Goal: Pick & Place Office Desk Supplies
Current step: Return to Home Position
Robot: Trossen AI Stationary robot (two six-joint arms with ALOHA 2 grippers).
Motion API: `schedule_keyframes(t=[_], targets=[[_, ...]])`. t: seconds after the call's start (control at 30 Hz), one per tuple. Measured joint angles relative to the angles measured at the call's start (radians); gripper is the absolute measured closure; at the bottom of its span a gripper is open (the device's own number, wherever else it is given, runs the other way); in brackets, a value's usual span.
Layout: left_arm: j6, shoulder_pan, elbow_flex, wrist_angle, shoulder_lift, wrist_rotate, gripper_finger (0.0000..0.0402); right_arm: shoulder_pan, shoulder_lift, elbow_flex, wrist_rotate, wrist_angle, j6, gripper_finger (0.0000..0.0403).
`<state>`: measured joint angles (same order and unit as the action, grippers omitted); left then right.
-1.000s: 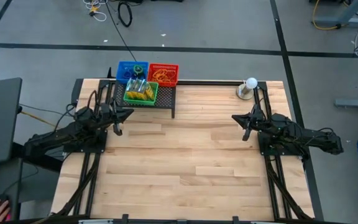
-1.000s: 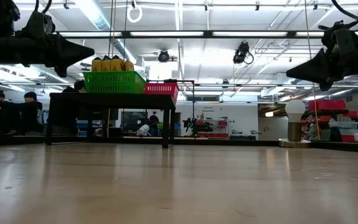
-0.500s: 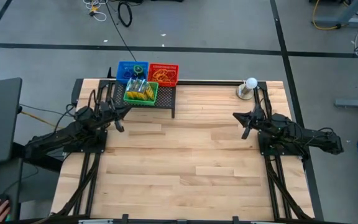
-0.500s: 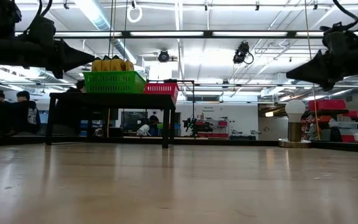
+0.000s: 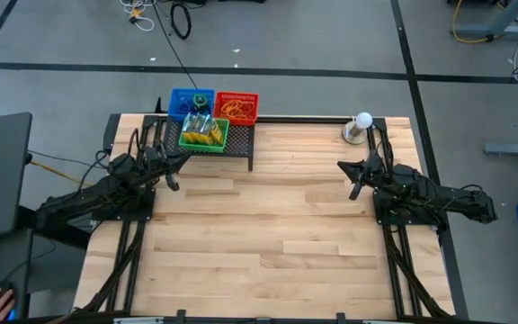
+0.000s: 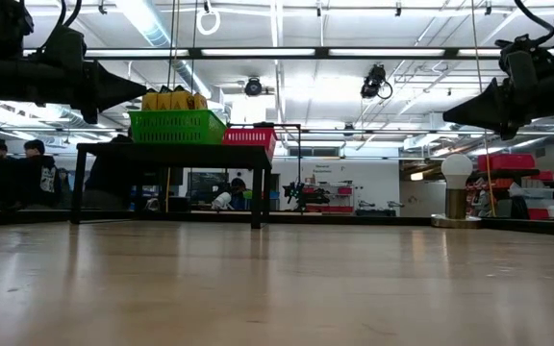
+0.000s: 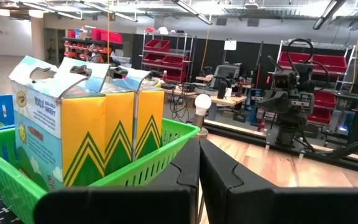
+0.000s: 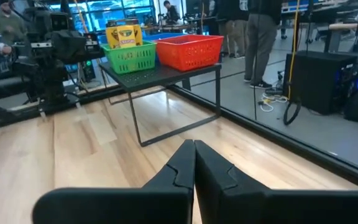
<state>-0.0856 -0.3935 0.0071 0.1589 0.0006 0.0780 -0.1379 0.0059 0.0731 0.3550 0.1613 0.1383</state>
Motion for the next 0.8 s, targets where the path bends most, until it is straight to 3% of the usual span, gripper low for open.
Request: schedule_keyframes(t=[0.8], targets=[[-0.001, 0.000, 0.000, 0.002, 0.000, 0.000, 0.0394, 0.000, 0.001, 0.000, 0.026, 0.000, -0.097, 0.0396]])
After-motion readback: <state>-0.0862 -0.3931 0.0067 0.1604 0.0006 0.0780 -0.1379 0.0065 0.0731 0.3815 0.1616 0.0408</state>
